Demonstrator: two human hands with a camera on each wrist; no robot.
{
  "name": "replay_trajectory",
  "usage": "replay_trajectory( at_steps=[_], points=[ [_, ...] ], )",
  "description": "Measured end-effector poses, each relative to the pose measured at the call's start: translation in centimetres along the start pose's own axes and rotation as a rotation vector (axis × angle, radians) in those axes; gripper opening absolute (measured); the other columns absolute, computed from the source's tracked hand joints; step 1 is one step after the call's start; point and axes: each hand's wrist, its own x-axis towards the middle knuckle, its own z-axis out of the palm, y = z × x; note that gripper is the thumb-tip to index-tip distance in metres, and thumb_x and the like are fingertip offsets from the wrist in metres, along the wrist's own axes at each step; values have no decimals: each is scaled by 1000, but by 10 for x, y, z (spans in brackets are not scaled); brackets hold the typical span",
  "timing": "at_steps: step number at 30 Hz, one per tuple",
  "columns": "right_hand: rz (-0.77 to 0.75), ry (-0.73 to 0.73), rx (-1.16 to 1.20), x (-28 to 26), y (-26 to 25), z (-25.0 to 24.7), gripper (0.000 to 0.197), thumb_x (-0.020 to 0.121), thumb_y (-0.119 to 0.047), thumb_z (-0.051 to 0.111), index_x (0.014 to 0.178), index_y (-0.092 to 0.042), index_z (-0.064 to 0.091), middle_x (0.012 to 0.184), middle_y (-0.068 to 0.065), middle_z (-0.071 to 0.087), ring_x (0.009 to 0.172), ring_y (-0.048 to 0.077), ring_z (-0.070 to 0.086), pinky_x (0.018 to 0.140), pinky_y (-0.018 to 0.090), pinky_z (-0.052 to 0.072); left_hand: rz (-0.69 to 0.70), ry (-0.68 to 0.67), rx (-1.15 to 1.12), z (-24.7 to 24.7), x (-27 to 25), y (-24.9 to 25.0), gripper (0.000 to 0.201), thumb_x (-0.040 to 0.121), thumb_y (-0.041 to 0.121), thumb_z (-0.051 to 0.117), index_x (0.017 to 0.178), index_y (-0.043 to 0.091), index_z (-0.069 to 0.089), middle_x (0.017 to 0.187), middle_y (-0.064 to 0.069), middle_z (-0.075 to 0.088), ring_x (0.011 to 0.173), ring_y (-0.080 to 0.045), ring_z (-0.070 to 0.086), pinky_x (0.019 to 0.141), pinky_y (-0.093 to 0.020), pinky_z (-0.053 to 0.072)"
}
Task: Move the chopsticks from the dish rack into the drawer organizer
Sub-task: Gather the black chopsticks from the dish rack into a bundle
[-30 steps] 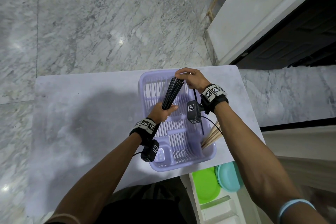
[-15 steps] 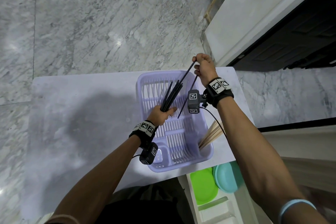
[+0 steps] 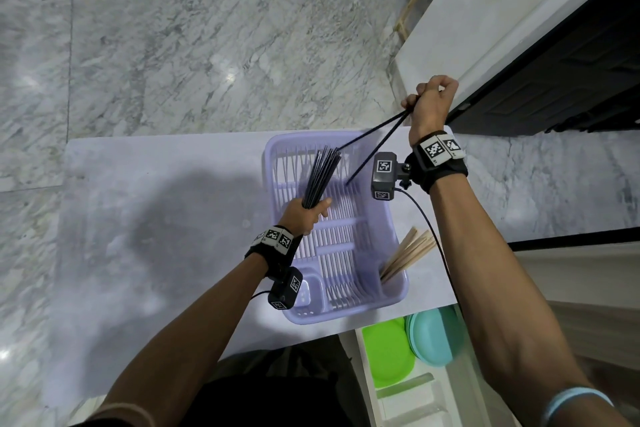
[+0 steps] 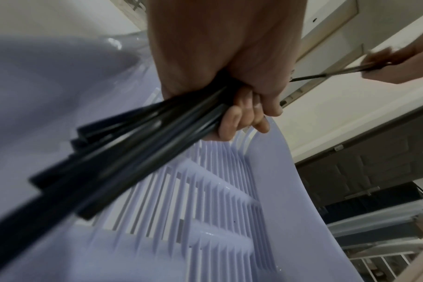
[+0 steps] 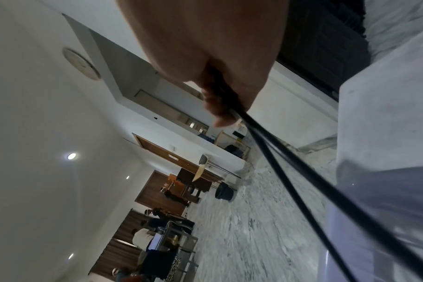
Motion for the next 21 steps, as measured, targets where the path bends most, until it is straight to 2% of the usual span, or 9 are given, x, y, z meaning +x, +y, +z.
replay_trajectory(
  at_steps=[2,4,7,8,9,11,13,17,21],
  points=[
    [39,-43,-61,-4,-1,-1,19,101,-14,36,85,-22,40,70,1,42,46,10,34,43,22,36,15,-18,-10,-3,-1,1,36,92,37,63,69,10,64,40,5,35,35,-12,32,38,-21,30],
    [96,-166,-198,-14,9,-1,17,99,-19,48,83,-21,45,65,0,43,46,10,33,43,22,31,22,-51,-29,-5,-1,1,33,93,34,62,78,6,67,40,6,35,33,-11,31,37,-21,30],
    [58,-374,-457,-34,35,0,13,88,-17,70,80,-20,60,62,-4,49,43,5,38,40,19,31,28,-56,-63,-5,-1,3,31,92,28,65,94,-3,65,43,7,38,33,-9,33,36,-20,31],
    [34,-440,-499,-40,42,0,8,84,-14,74,84,-16,66,62,-9,51,41,0,40,39,14,31,33,-43,-67,-5,-1,5,32,91,27,66,98,-4,66,44,6,39,34,-9,33,36,-20,31],
    [22,-498,-533,-46,48,0,11,82,-13,76,92,-11,70,61,-12,51,39,-2,42,38,10,31,37,-30,-69,-5,-2,7,32,91,27,66,102,-3,68,46,5,40,34,-8,33,36,-20,32],
    [19,-595,-594,-53,57,-2,26,80,-13,79,102,-4,70,63,-14,46,39,-6,45,40,7,33,46,-13,-71,-5,-3,10,29,91,26,67,104,0,69,50,2,39,35,-7,34,37,-20,32],
    [30,-658,-671,-57,62,-2,30,76,-16,82,102,-5,71,64,-14,44,42,-8,46,43,6,35,47,-9,-73,-5,-3,13,26,91,26,67,103,2,69,52,1,37,35,-7,34,38,-20,33],
    [52,-727,-762,-62,67,2,22,75,-14,83,91,-8,68,61,-11,49,50,-1,46,48,8,34,48,-6,-80,-5,-2,13,24,90,26,69,102,5,69,48,5,39,36,-7,35,38,-21,34],
    [160,-723,-706,-62,63,2,13,83,0,72,91,-6,64,42,-14,52,33,-2,42,37,10,29,50,-5,-74,-5,0,10,19,89,25,70,95,7,68,50,3,39,36,-8,35,39,-20,34]
  ],
)
